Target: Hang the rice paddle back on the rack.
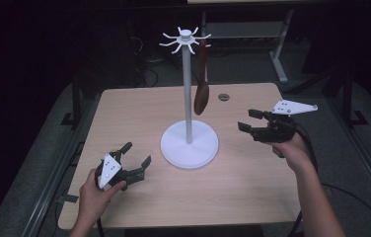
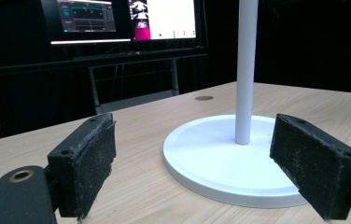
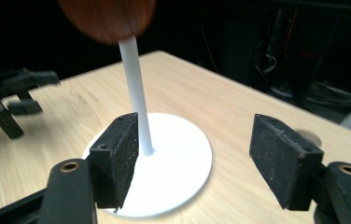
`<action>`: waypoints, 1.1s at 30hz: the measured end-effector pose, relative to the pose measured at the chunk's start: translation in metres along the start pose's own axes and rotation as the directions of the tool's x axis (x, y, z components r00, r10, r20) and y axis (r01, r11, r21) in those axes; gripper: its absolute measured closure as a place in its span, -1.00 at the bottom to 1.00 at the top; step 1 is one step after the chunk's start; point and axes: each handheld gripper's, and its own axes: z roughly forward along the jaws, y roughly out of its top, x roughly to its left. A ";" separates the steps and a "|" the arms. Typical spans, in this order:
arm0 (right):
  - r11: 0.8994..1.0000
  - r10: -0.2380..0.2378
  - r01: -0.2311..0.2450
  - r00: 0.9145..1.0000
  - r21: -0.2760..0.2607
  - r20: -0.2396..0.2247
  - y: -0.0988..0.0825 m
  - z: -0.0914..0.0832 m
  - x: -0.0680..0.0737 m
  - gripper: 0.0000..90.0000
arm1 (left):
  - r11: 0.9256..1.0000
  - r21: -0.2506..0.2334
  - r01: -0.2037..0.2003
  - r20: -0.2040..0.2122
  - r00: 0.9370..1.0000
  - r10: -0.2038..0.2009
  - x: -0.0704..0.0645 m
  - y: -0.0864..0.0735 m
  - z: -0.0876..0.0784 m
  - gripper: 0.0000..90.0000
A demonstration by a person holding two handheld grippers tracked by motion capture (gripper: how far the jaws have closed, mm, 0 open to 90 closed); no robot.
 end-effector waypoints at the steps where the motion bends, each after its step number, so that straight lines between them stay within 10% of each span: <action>1: 1.000 0.004 -0.004 1.000 0.015 0.007 -0.004 0.000 0.000 -0.30 | 1.000 0.002 -0.004 0.000 1.000 0.004 0.000 0.000 0.000 -0.70; 33: 0.988 0.075 -0.088 0.992 0.126 0.102 -0.087 -0.030 0.000 -0.34 | 1.000 -0.007 0.010 0.003 1.000 -0.010 0.000 0.000 0.000 -0.70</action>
